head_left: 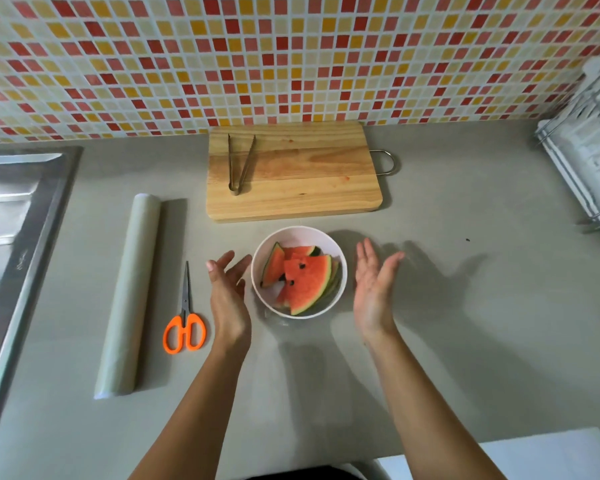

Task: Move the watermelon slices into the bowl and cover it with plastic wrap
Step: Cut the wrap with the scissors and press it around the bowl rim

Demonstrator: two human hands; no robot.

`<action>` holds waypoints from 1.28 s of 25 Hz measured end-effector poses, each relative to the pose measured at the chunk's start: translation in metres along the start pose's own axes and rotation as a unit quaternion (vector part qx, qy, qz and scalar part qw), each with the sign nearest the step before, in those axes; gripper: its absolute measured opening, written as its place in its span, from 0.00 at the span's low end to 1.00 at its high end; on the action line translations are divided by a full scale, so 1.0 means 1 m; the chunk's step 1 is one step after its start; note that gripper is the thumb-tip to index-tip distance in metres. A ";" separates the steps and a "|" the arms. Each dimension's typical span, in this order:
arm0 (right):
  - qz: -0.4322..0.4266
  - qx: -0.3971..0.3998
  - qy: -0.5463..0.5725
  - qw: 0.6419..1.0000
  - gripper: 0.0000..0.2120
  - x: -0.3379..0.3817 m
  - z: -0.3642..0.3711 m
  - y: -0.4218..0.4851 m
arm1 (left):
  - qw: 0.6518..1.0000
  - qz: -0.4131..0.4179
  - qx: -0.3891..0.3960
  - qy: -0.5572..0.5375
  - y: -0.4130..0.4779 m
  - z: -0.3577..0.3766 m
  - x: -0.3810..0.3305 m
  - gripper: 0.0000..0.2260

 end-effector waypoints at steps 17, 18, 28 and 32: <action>0.050 -0.134 -0.031 0.989 0.35 -0.039 -0.004 -0.039 | 0.976 -0.038 0.199 0.085 0.019 0.015 -0.017 0.37; 0.063 -0.117 -0.026 0.991 0.36 -0.036 0.003 -0.039 | 0.976 -0.039 0.192 0.099 0.020 0.015 -0.020 0.36; -0.098 -0.103 -0.064 0.988 0.32 0.040 0.008 0.008 | 0.981 -0.007 -0.133 0.140 -0.028 -0.025 -0.025 0.22; 0.016 -0.090 -0.097 0.991 0.37 0.001 0.005 -0.003 | 0.989 0.002 0.072 0.130 0.021 0.005 -0.033 0.29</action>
Point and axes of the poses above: each hand's wrist, its own y-axis towards the middle knuckle, its own z-axis out of the palm, x = y × z, the point moved 4 cm from there along y, towards the middle knuckle, and after that the axes turned 15 degrees about z, right-handed, at the moved point
